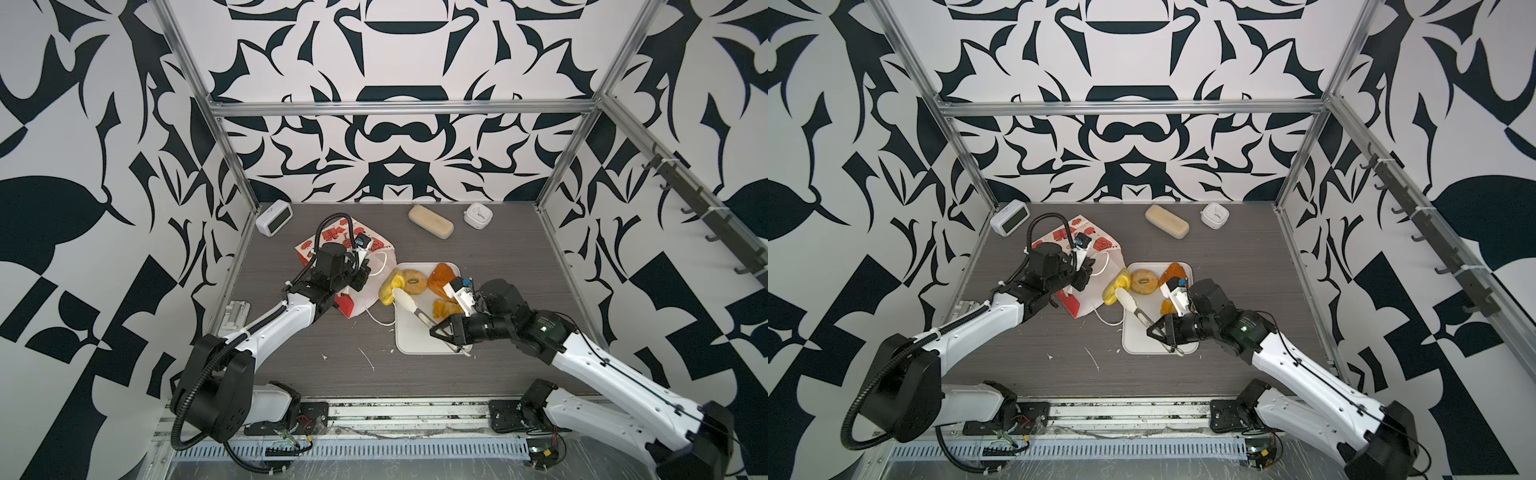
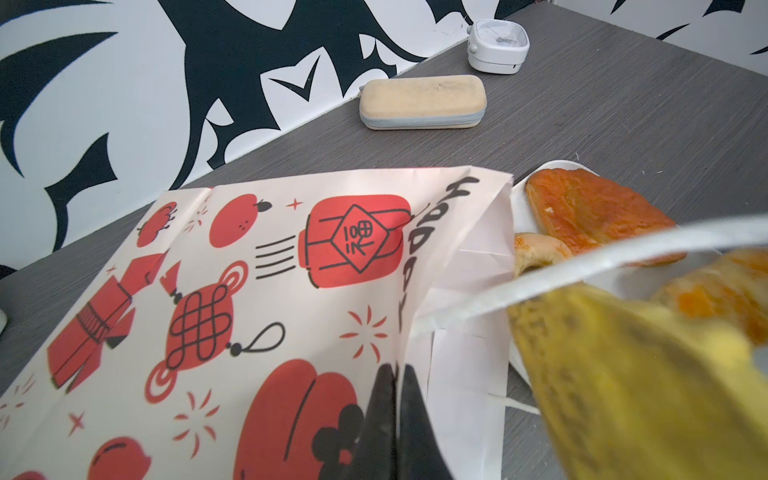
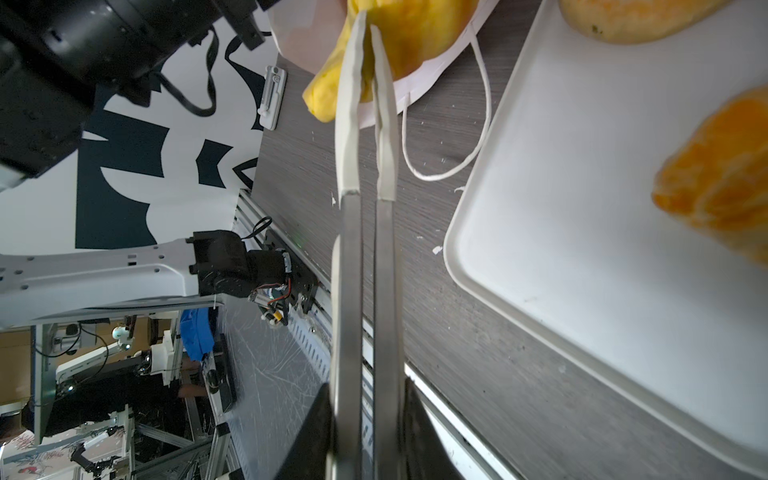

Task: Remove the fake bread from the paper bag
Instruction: 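Pinch the yellow roll and pull it out toward the tray, then lower the yellow roll held in the right gripper's tongs onto the white tray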

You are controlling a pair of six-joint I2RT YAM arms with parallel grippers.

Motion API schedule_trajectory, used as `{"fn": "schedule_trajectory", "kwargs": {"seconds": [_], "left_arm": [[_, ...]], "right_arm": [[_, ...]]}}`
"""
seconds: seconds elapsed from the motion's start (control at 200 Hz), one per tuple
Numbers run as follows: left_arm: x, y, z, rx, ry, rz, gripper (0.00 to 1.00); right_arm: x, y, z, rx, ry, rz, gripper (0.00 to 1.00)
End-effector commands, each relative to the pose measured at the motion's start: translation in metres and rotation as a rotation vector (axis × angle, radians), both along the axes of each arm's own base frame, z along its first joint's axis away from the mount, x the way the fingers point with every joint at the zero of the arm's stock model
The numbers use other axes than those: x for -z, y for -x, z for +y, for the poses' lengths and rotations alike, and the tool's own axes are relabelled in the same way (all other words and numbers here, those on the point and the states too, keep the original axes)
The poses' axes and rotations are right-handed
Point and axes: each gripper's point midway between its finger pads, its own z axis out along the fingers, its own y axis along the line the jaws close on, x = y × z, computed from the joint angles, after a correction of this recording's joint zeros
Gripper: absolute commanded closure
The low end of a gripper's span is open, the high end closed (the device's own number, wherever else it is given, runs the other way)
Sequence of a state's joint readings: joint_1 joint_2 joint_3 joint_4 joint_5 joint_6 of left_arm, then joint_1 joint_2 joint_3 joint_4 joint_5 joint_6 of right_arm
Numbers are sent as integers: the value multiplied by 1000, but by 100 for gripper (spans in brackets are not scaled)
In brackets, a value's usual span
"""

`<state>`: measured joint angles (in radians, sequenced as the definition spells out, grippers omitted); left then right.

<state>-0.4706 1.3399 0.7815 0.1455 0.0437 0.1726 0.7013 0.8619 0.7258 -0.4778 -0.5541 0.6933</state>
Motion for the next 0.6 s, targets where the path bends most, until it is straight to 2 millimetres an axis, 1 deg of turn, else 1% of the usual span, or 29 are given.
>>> {"fn": "schedule_trajectory", "kwargs": {"seconds": [0.0, 0.06, 0.295, 0.455, 0.595], "left_arm": [[-2, -6, 1, -16, 10, -16, 100], [-1, -5, 1, -15, 10, -16, 100], [-1, -4, 1, -15, 19, -23, 100], [-1, -4, 1, -16, 23, -28, 100], [-1, -2, 4, -23, 28, -42, 100]], "right_arm": [[-17, 12, -7, -14, -39, -23, 98], [-17, 19, -14, -6, -27, -9, 97], [-7, 45, -45, 37, 69, 66, 97], [-5, 58, -57, 62, 89, 117, 97], [-10, 69, -68, 77, 108, 141, 97]]}}
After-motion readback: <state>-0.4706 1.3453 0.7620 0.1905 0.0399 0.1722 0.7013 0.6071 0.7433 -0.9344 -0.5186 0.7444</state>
